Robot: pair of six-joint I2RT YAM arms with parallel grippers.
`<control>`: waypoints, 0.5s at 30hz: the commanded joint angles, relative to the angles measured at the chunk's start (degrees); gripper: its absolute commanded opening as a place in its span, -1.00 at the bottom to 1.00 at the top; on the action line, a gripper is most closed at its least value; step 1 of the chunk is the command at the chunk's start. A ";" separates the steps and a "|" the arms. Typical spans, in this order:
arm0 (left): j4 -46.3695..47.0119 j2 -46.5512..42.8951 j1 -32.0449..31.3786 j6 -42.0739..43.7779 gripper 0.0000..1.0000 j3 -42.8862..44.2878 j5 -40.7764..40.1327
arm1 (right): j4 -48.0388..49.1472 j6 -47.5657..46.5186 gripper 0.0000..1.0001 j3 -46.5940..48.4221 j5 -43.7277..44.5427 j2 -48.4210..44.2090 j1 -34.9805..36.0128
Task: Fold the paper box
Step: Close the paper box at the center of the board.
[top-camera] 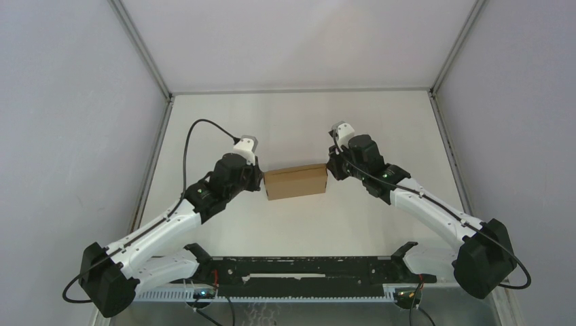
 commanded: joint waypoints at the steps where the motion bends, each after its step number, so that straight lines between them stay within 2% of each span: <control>1: 0.76 -0.11 -0.44 0.92 -0.69 2.70 -0.33 | 1.62 -0.42 -0.68 0.07 -0.59 -0.82 -0.08; 5: 0.85 -0.02 -0.43 0.83 -0.71 2.58 -0.32 | 1.54 -0.37 -0.71 0.04 -0.60 -0.87 -0.07; 10: 0.83 0.00 -0.43 0.81 -0.74 2.69 -0.40 | 1.47 -0.43 -0.93 0.07 -0.60 -0.99 -0.07; 15: 0.82 0.07 -0.44 0.65 -0.75 2.73 -0.36 | 1.43 -0.40 -0.96 0.07 -0.58 -1.12 -0.07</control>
